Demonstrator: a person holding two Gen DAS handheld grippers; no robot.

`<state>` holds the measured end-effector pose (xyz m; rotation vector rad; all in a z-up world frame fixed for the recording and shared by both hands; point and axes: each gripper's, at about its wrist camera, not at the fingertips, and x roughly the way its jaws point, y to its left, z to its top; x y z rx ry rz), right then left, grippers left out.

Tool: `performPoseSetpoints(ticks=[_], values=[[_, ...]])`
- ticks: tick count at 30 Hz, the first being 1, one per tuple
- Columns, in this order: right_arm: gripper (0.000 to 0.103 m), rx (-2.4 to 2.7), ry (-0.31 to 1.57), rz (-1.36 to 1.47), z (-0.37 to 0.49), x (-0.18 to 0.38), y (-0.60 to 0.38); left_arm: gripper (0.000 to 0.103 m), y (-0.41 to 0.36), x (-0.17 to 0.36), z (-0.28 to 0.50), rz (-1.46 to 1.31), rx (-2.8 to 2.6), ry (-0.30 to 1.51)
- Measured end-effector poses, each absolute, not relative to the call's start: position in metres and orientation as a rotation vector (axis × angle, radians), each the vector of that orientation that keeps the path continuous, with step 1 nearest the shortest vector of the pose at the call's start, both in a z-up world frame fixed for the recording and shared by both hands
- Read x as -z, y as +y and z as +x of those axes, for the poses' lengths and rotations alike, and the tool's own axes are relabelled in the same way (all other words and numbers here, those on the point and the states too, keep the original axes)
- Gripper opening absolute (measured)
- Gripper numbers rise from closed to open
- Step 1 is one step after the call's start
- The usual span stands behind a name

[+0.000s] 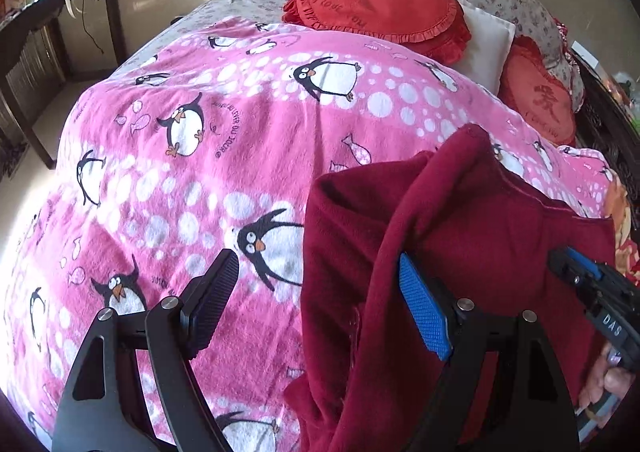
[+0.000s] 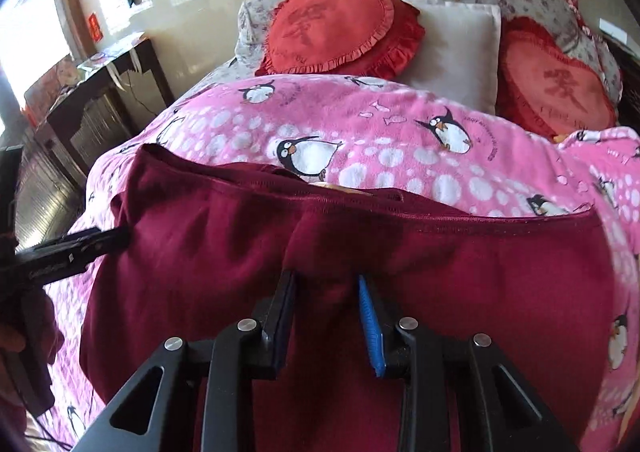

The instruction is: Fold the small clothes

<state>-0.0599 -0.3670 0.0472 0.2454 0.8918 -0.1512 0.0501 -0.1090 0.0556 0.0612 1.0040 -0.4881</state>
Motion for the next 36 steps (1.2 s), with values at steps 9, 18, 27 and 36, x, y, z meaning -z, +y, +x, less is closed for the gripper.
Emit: performPoseSetpoints(ticks=[9,18,27,36], values=[[0.045,-0.051,0.801,0.359,-0.058,-0.089,-0.33,0.081,-0.073,-0.059,0.002,0.067,0.595,1.007],[0.035,-0.101,0.881,0.208,0.008,-0.075,-0.251,0.081,-0.056,-0.03,-0.017,0.039,0.565,1.078],[0.032,-0.003,0.947,0.158,0.053,-0.043,-0.242,0.081,-0.056,-0.018,-0.017,0.024,0.571,1.087],[0.032,-0.035,0.939,0.229,0.043,-0.06,-0.25,0.081,-0.063,-0.012,-0.019,0.042,0.571,1.072]])
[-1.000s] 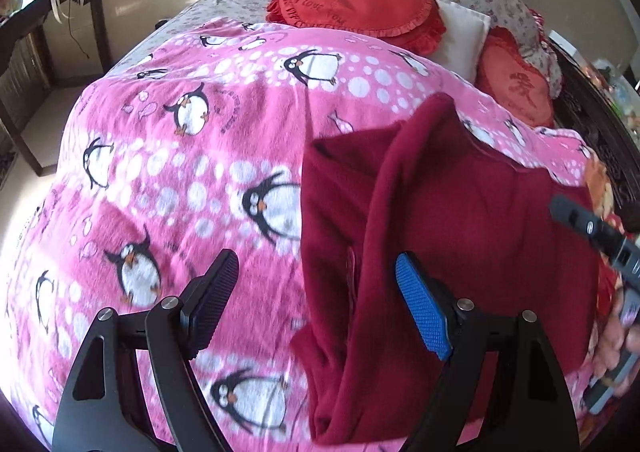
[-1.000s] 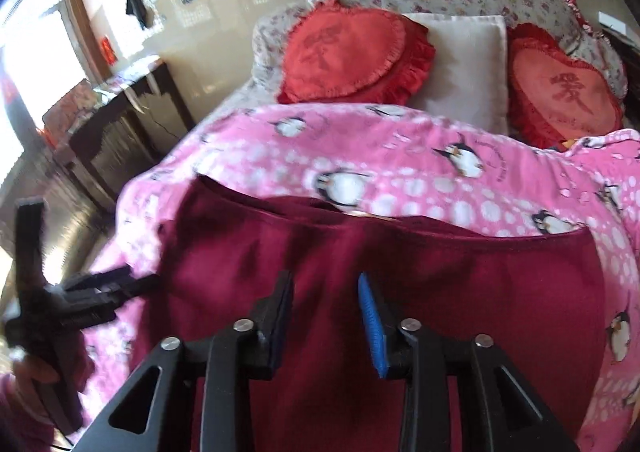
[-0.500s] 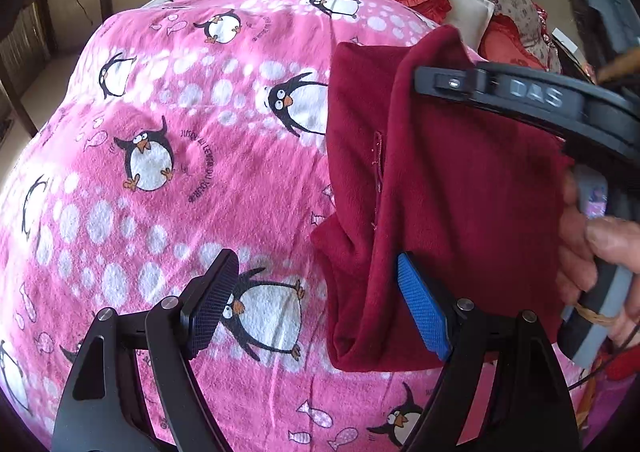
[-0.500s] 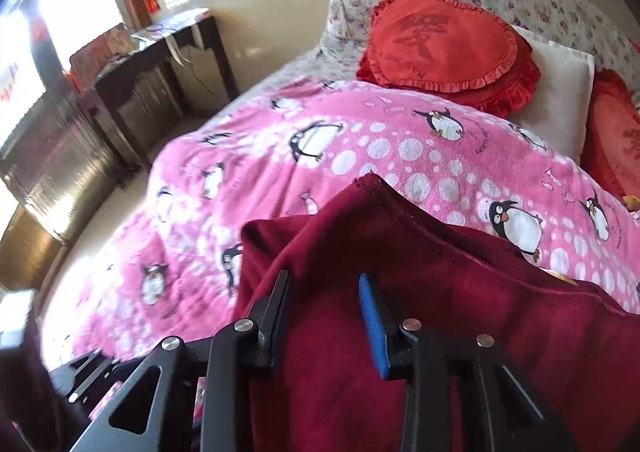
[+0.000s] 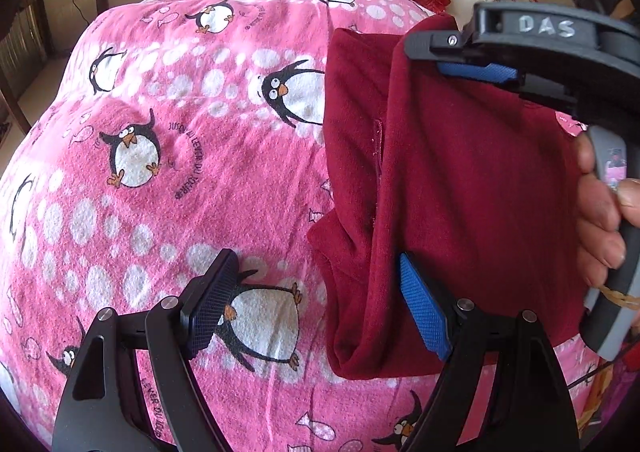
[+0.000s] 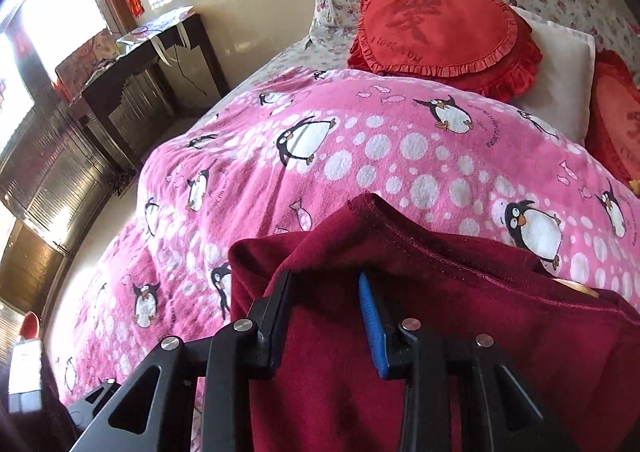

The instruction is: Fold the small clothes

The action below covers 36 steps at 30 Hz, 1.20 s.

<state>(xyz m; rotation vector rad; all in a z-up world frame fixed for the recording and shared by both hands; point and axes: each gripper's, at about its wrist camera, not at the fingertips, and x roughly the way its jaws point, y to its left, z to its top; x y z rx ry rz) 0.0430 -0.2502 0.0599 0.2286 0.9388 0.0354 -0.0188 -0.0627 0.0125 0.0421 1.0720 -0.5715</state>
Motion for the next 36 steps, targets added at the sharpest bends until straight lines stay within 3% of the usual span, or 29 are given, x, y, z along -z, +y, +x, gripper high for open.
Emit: performPoseSetpoints(ticks=[10,18,23,27,36], values=[[0.037,-0.046,0.956,0.049,0.055,-0.043,-0.212,0.081,-0.061,-0.013,-0.017,0.02,0.56,1.083],[0.037,-0.033,0.952,0.094,0.053,-0.055,-0.218,0.082,-0.061,-0.011,-0.017,0.036,0.56,1.078],[0.048,-0.046,0.957,0.148,0.044,-0.064,-0.222,0.082,-0.062,-0.011,-0.019,0.016,0.563,1.074],[0.049,-0.054,0.989,0.194,0.046,-0.059,-0.224,0.082,-0.061,-0.011,-0.02,0.01,0.567,1.068],[0.051,-0.016,1.012,0.07,0.049,-0.052,-0.206,0.083,-0.059,-0.01,-0.017,-0.009,0.564,1.072]])
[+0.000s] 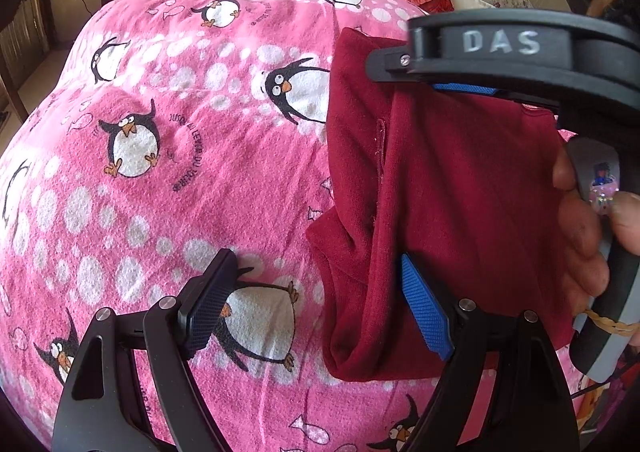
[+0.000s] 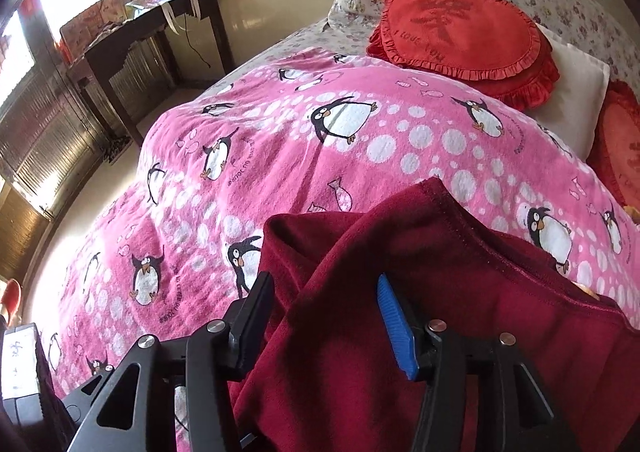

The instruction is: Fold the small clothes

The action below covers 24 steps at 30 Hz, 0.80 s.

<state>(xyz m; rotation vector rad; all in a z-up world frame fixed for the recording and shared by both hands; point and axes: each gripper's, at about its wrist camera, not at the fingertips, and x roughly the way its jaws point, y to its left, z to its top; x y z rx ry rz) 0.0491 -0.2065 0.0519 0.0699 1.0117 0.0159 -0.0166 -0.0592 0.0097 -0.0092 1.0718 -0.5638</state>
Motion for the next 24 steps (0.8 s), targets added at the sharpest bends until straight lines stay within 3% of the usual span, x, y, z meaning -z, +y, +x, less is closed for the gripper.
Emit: performPoseSetpoints(ticks=[6,11,24], values=[[0.053,0.032,1.0,0.001,0.056,-0.045,-0.201,0.083,-0.058,-0.008,-0.017,-0.028,0.563,1.063],[0.065,-0.015,1.017,0.083,0.054,-0.049,-0.205,0.084,-0.058,-0.007,-0.018,-0.033,0.561,1.031],[0.068,0.07,1.015,-0.037,0.057,-0.05,-0.184,0.085,-0.035,0.007,-0.051,-0.113,0.599,0.902]])
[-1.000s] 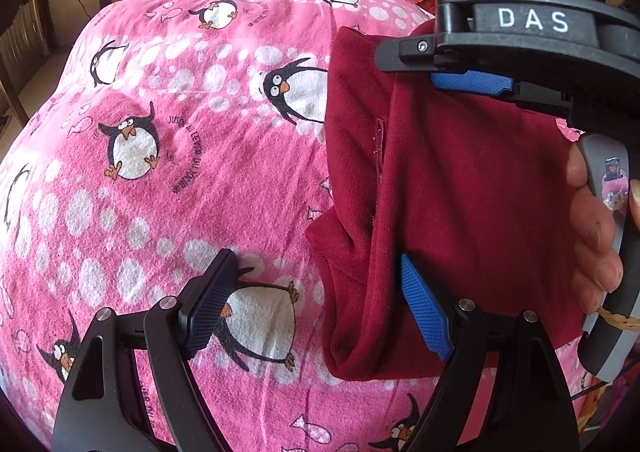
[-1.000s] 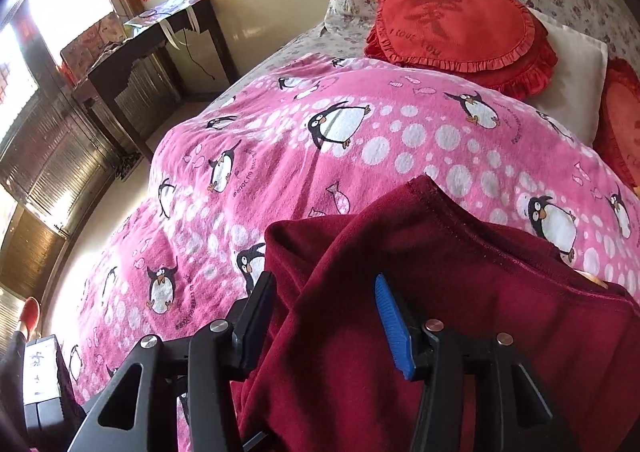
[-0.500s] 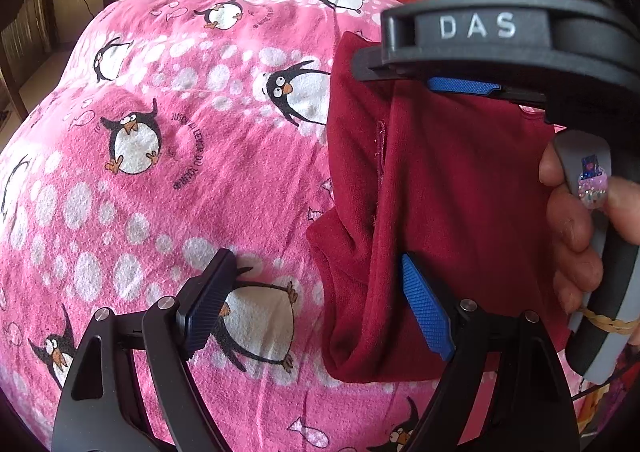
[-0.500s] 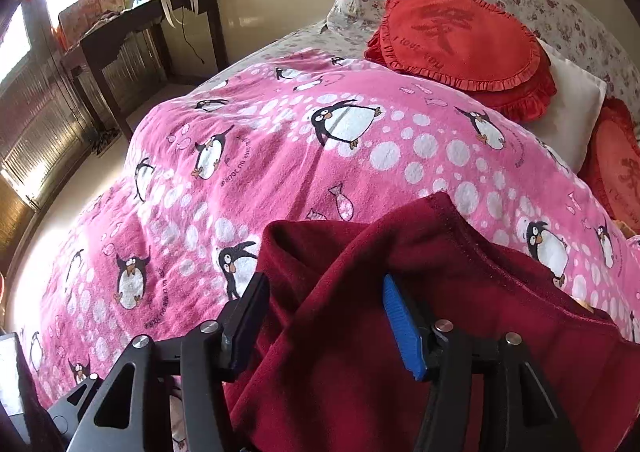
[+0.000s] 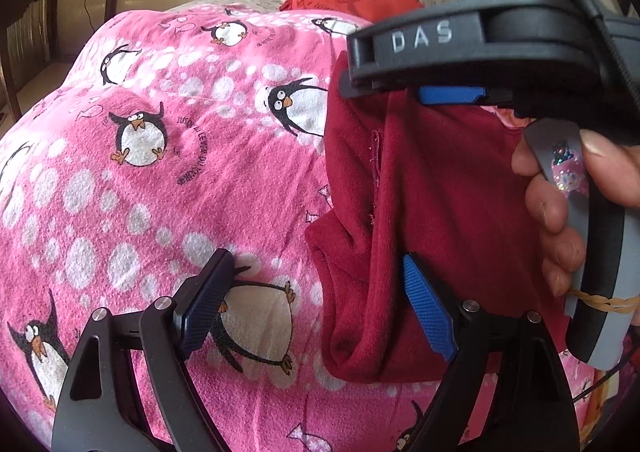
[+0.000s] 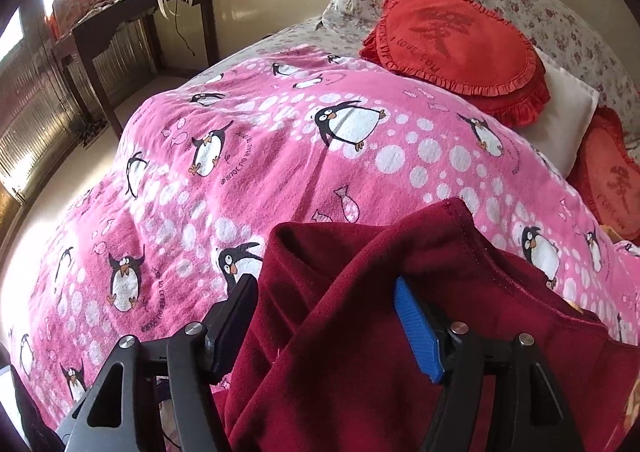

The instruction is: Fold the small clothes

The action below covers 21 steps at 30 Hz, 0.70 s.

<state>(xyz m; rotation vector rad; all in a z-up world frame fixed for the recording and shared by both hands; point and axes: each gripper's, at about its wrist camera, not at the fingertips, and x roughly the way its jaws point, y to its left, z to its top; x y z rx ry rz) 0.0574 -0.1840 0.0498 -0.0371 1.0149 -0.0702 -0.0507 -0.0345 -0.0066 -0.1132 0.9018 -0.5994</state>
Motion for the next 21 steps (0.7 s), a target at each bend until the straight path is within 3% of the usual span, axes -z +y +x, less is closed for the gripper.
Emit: performPoseSetpoints(ticks=[12,17,21], values=[[0.075,0.12,1.065,-0.068,0.061,-0.038,-0.187,0.09,-0.036,0.012,-0.066,-0.115,0.609,0.879],[0.091,0.155,1.092,-0.139,0.067,-0.029,-0.174,0.09,-0.029,0.009,-0.061,-0.15,0.618,0.875],[0.093,0.19,1.099,-0.22,0.074,-0.016,-0.165,0.09,-0.023,0.007,-0.062,-0.174,0.626,0.875]])
